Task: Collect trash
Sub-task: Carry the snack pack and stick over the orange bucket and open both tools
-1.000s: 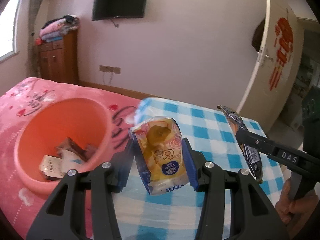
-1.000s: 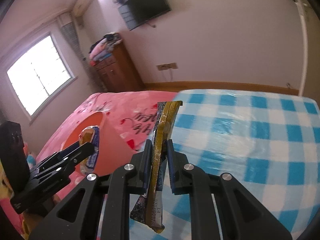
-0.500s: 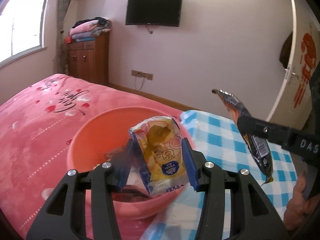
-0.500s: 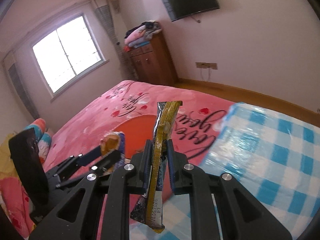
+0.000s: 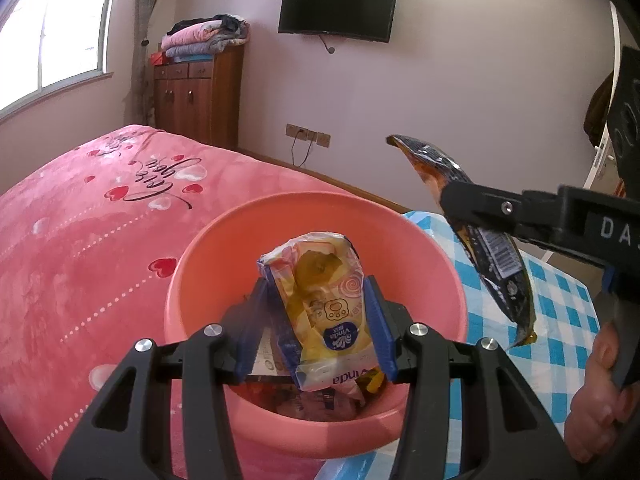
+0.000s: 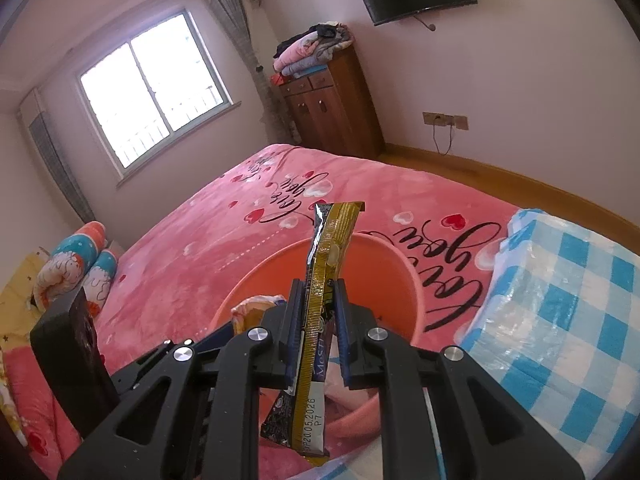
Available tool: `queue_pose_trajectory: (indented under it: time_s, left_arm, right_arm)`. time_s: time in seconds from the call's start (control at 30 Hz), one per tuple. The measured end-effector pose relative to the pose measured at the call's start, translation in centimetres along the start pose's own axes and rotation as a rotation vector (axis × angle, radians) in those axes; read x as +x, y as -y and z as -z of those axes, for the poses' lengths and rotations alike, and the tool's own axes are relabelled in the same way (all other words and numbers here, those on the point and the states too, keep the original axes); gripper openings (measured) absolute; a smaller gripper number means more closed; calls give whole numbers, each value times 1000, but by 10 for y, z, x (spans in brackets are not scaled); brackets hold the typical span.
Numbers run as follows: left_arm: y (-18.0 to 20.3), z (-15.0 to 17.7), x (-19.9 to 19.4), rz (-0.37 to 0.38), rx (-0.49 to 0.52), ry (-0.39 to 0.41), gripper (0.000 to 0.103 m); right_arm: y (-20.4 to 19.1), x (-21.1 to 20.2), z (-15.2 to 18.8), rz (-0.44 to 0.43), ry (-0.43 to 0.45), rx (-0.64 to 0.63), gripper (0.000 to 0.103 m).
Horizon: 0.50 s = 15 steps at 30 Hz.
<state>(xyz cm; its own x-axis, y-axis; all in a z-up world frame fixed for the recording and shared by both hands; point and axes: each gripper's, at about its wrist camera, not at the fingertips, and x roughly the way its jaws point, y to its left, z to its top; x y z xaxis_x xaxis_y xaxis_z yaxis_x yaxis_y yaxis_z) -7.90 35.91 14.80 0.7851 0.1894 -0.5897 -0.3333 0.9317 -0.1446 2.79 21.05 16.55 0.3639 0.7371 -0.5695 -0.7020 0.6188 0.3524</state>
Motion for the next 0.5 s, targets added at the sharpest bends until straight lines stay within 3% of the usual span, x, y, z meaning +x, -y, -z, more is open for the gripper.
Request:
queue_pose_trajectory:
  time_s: [0.5]
  left_arm:
    - [3,7,20,4,1,-37,51]
  right_arm:
    - [11,33,6,14,-46,54,19]
